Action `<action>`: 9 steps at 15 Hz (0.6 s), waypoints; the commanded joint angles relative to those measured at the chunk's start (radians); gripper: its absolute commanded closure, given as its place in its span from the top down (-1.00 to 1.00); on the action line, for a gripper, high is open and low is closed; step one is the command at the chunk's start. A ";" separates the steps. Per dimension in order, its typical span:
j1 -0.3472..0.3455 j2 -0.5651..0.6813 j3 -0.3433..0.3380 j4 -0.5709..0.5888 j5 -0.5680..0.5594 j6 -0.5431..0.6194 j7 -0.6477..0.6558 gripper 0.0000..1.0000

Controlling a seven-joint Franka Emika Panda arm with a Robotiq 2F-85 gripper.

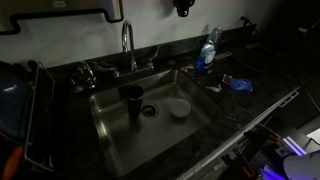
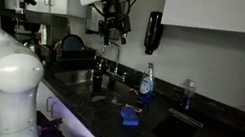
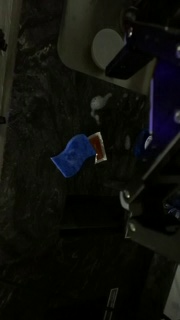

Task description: Move the left bottle closer to you

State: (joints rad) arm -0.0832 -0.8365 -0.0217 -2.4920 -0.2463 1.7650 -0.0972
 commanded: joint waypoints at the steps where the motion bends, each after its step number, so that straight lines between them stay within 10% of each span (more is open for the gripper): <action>1: 0.016 0.001 -0.010 0.004 -0.008 -0.006 0.009 1.00; 9: 0.015 0.009 -0.004 0.004 0.001 -0.005 0.028 1.00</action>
State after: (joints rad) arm -0.0831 -0.8365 -0.0217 -2.4920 -0.2463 1.7650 -0.0969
